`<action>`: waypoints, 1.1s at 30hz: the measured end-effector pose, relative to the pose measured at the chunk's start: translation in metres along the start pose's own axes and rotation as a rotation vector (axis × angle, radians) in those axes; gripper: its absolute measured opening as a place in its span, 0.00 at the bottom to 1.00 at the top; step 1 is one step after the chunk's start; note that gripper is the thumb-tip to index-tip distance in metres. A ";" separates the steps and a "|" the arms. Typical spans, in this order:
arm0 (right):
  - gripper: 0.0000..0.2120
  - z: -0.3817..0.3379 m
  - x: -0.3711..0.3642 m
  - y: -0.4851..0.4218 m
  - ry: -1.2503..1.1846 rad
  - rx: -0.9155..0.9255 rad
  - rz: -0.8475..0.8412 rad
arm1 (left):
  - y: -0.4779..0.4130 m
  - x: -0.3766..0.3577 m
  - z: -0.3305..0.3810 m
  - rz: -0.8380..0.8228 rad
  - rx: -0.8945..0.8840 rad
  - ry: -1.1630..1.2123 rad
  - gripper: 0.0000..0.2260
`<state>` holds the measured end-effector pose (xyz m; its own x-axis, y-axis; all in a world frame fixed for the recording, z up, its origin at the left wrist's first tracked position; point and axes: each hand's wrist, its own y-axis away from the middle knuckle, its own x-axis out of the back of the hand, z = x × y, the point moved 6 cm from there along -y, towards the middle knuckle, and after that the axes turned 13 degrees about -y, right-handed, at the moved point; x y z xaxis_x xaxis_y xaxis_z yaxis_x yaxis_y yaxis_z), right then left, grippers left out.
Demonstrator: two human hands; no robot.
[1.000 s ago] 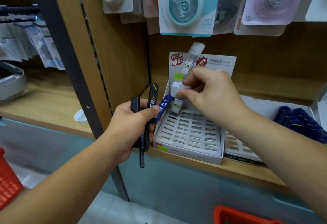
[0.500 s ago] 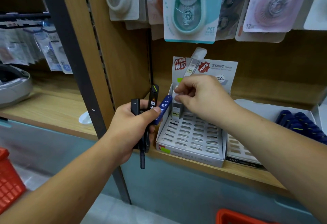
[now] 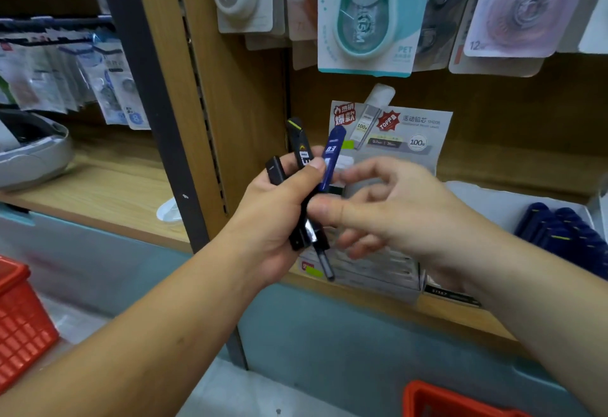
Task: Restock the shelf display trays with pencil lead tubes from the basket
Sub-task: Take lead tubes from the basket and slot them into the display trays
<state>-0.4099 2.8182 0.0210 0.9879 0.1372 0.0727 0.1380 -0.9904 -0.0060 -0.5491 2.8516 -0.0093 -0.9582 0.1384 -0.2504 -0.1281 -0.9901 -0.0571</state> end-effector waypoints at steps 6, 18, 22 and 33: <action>0.28 0.010 0.007 0.014 0.024 -0.015 -0.071 | -0.001 -0.020 -0.001 0.068 -0.034 0.035 0.09; 0.10 0.018 0.017 0.017 -0.100 0.102 0.037 | -0.008 -0.024 0.003 0.154 -0.028 0.088 0.09; 0.04 0.018 0.034 0.016 -0.113 0.096 0.142 | -0.017 -0.018 0.005 0.162 -0.027 0.146 0.08; 0.04 0.020 0.063 0.017 -0.225 0.090 0.341 | -0.017 -0.001 0.002 0.200 -0.024 -0.107 0.08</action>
<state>-0.3435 2.8106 0.0054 0.9676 -0.1883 -0.1679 -0.2037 -0.9758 -0.0797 -0.5464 2.8679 -0.0065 -0.9857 -0.0652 -0.1551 0.0721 -0.9966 -0.0399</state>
